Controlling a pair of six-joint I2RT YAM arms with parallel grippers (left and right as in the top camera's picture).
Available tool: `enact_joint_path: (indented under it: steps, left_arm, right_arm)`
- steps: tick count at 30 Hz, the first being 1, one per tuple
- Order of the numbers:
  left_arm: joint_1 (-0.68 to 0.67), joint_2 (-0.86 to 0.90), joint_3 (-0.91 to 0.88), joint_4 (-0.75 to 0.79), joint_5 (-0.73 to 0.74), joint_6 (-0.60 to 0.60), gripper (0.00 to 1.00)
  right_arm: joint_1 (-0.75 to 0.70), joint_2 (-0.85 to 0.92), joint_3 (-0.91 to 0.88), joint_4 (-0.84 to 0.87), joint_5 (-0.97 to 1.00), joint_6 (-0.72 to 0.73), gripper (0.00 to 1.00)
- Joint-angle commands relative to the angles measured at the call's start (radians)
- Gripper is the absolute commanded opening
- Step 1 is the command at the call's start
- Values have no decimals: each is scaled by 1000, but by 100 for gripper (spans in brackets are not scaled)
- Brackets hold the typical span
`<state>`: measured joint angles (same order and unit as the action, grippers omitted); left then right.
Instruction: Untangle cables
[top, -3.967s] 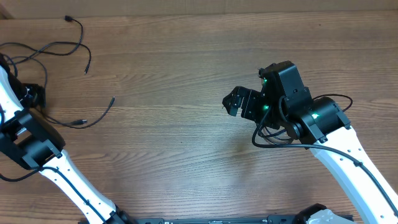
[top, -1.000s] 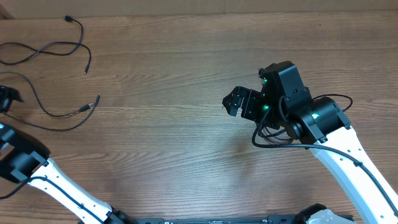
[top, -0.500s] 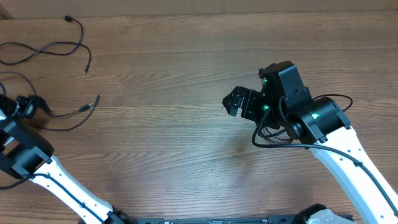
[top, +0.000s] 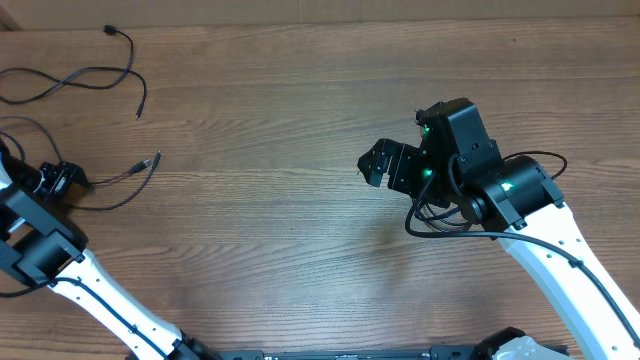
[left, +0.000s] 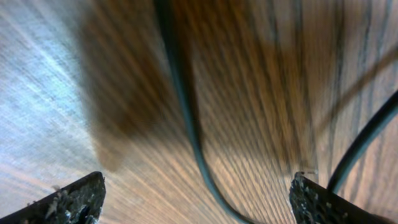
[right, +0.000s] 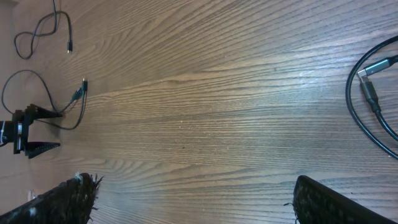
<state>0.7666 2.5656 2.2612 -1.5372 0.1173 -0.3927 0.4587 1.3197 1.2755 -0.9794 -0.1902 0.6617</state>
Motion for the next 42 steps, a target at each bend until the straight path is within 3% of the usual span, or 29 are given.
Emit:
enact_joint_path:
  steps: [1,5,7,11,22,31,35,38,42]
  left_arm:
    - [-35,-41,-39,18,-40,-24,93]
    - [-50,-41,-80,47,-40,-27,82]
    - [-56,-41,-95,60,-42,-35,55]
    - [-60,-41,-117,85,-43,-66,10]
    - [-60,-41,-158,215,-46,-69,5]
    - [-64,-41,-144,346,85,-68,4]
    - [-53,-42,-46,317,229,-68,4]
    - [-48,-42,73,243,254,-68,4]
    - [-47,-42,265,106,238,-58,19]
  right_arm:
    - [-2,-3,7,7,14,-1,100]
    - [-2,-3,8,7,14,-1,100]
    - [-2,-3,7,7,14,-1,100]
    - [-2,-3,7,7,14,-1,100]
    - [-2,-3,7,7,14,-1,100]
    - [-2,-3,7,7,14,-1,100]
    - [-2,-3,8,7,14,-1,100]
    - [-2,-3,7,7,14,-1,100]
    - [-2,-3,7,7,14,-1,100]
